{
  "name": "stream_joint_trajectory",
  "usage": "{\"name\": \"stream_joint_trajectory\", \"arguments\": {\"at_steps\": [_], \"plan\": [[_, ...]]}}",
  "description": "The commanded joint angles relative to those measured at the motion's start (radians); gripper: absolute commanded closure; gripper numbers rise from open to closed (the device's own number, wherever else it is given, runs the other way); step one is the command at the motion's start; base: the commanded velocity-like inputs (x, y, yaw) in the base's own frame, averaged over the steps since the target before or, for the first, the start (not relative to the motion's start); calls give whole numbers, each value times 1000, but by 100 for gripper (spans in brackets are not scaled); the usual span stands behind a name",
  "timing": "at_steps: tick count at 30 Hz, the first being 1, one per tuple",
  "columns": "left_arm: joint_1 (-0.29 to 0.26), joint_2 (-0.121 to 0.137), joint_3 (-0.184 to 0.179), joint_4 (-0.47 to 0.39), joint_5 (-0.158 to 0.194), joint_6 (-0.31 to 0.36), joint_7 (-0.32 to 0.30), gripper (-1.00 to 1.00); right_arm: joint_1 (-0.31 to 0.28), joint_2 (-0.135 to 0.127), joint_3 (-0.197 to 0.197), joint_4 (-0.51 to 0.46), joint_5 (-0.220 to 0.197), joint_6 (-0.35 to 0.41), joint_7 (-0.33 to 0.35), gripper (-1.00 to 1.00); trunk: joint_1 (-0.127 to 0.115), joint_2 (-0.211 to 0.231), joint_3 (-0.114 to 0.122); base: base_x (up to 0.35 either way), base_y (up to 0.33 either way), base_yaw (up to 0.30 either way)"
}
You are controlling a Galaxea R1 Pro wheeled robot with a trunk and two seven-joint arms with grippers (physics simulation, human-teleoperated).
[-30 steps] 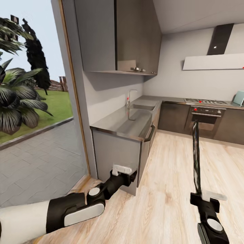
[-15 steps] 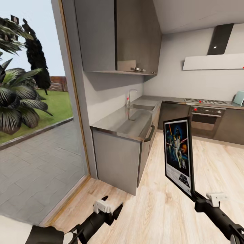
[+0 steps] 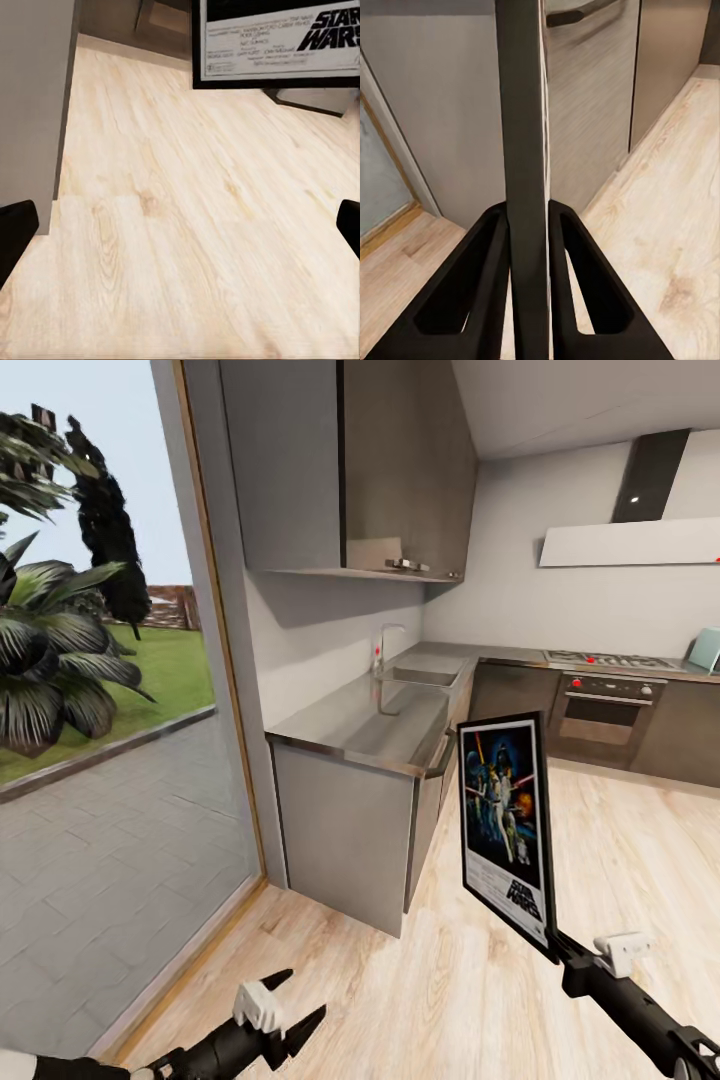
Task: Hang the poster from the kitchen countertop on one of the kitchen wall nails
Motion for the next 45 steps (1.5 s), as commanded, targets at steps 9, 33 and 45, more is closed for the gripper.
{"name": "stream_joint_trajectory", "arguments": {"at_steps": [9,33,45], "plan": [[-2,7,220,225,388,271,-542,-100,-1,-3,-2,-3,7,8,13,100,0,-1,-1,0,0,0],[39,-165,255,657,600,443,-951,-100,-1,-7,4,-3,8,8,15,100,0,-1,-1,-1,0,112],[39,-166,253,655,599,442,-951,-100,-1,-7,4,-3,8,8,15,100,0,-1,-1,-266,0,185]]}}
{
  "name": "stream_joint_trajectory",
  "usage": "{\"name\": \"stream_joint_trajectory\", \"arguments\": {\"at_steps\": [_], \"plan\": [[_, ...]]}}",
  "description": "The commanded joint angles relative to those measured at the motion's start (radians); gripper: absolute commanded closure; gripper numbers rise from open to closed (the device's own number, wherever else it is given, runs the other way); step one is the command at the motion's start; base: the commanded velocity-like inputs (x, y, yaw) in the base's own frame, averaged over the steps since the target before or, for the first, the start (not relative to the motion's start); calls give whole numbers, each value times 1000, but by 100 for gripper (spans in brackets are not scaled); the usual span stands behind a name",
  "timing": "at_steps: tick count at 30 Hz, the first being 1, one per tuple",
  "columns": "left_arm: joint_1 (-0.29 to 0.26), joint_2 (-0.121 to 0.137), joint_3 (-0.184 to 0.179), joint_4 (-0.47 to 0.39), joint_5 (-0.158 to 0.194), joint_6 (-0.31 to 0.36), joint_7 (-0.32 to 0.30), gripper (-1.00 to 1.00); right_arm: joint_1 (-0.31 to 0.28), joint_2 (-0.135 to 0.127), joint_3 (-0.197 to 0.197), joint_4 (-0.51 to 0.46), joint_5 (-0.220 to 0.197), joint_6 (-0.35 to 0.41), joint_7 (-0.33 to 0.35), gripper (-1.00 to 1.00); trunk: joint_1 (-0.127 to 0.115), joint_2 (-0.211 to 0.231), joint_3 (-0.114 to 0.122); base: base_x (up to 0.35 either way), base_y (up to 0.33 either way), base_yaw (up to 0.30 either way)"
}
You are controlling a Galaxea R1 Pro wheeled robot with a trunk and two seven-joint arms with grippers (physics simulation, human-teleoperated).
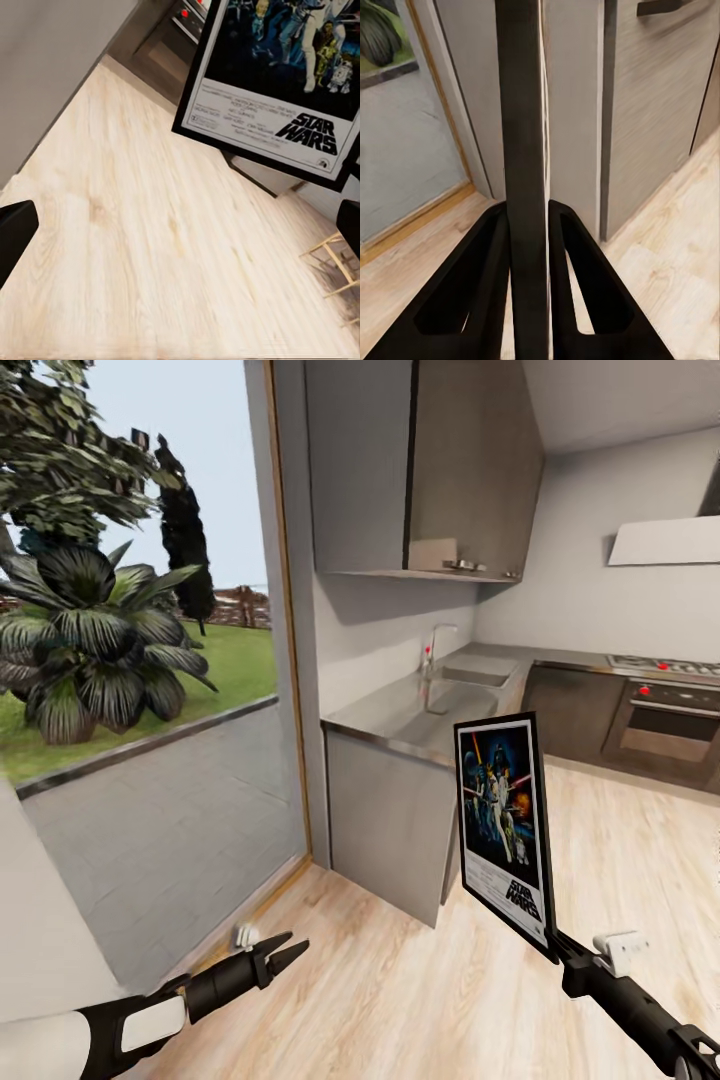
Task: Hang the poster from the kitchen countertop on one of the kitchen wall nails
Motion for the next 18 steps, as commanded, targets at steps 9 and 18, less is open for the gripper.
{"name": "stream_joint_trajectory", "arguments": {"at_steps": [9,18], "plan": [[-2,-2,-11,-6,10,-4,-2,-100,-1,0,-4,-1,2,7,57,100,-1,-1,-1,-344,0,5],[-2,-2,-11,-2,10,-3,3,-100,-1,0,-11,0,-4,-50,145,100,-1,-1,-1,-96,0,0]]}}
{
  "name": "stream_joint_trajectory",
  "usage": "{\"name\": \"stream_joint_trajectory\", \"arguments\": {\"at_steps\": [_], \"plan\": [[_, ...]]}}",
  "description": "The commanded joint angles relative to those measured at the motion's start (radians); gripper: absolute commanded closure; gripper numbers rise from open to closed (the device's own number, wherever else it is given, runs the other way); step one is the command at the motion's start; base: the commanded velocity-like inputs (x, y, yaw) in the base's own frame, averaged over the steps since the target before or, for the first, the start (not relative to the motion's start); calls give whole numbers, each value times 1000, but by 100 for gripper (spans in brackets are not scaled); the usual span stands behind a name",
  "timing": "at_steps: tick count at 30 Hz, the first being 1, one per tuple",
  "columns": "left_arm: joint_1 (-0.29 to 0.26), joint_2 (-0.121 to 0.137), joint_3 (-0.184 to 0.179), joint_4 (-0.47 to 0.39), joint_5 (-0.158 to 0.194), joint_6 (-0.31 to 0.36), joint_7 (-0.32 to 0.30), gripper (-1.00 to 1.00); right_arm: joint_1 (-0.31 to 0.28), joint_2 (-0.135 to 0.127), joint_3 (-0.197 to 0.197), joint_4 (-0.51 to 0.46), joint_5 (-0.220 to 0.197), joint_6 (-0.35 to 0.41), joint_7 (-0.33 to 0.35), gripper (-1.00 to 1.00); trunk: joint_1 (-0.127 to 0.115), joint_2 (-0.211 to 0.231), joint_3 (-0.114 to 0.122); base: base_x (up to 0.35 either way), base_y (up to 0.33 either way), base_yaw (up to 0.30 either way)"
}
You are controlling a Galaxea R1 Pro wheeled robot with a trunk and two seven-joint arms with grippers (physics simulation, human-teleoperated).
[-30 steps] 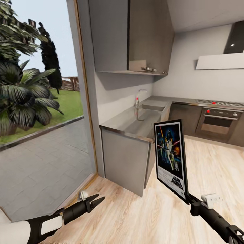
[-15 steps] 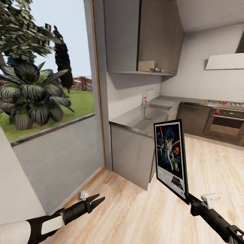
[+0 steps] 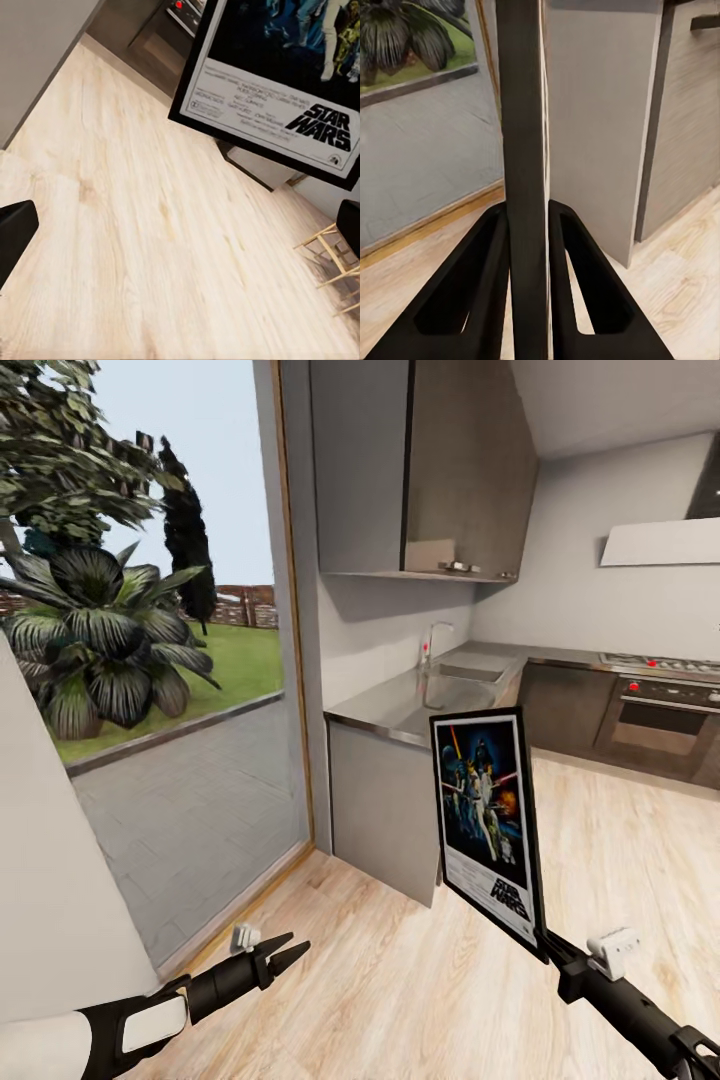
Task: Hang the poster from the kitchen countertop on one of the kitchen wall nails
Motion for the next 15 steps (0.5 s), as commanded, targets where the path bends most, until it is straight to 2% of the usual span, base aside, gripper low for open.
{"name": "stream_joint_trajectory", "arguments": {"at_steps": [1,8,15], "plan": [[-2,0,-8,-2,11,-4,-2,-100,-1,0,-2,-1,1,11,10,100,0,-1,-1,-9,0,0],[-2,0,-8,-1,11,-4,0,-100,-1,0,-2,-1,1,5,15,100,0,-1,-1,-2,0,0],[-2,0,-8,-3,11,-4,0,-100,-1,0,-2,-1,1,5,13,100,-27,48,21,0,0,0]]}}
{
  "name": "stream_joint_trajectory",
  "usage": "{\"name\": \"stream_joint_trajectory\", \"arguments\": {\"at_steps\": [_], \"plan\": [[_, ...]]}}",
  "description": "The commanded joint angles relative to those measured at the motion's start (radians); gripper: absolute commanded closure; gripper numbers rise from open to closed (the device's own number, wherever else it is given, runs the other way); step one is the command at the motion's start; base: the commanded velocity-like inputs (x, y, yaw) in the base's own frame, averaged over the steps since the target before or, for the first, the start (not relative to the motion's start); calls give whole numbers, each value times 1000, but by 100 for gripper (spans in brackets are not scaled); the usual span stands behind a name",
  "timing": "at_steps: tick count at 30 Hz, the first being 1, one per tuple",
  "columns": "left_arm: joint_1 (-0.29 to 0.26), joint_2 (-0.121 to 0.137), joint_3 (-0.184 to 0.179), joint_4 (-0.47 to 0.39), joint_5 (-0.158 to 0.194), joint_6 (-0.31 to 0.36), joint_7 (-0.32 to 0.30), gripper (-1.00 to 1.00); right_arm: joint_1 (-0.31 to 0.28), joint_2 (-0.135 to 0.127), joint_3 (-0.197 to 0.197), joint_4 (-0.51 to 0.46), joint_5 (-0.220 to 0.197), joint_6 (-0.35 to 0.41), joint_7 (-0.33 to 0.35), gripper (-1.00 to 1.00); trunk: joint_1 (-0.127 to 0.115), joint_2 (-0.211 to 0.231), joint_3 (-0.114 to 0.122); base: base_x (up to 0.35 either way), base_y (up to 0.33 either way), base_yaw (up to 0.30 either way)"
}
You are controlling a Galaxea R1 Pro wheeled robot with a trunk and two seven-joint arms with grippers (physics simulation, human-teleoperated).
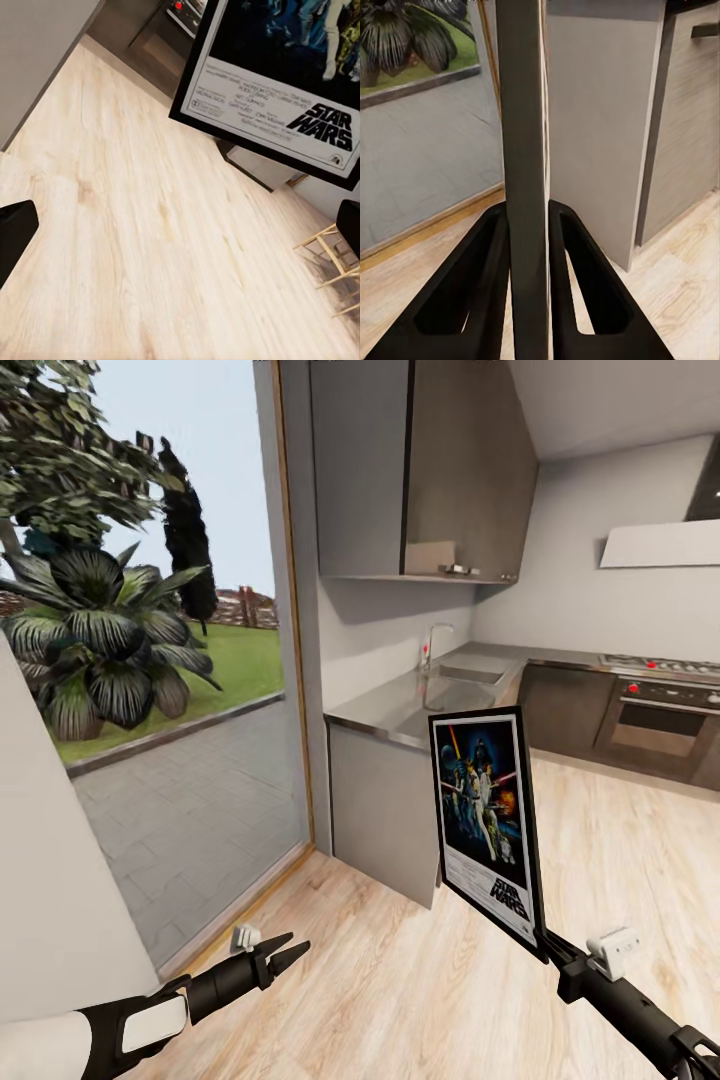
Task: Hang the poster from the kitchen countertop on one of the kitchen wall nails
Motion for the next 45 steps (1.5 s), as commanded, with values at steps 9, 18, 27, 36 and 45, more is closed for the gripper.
{"name": "stream_joint_trajectory", "arguments": {"at_steps": [9,18,27,36,45], "plan": [[-2,0,-8,-2,11,-4,-2,-100,-1,0,-2,-1,1,8,7,100,-35,63,27,0,0,0],[-2,0,-8,-2,11,-3,-5,-100,-2,-49,-79,-12,-5,22,15,100,-69,126,55,0,0,0],[-2,0,-8,-2,11,-3,-4,-100,-15,-93,-84,-16,-17,134,71,100,-104,189,84,0,0,0],[-2,0,-8,-3,10,-3,-2,-100,-16,-97,-79,-9,-17,151,106,100,-138,252,112,0,0,0],[-2,0,-8,-5,9,-3,-3,-100,-132,-123,-26,36,-12,169,334,100,-173,315,140,0,0,0]]}}
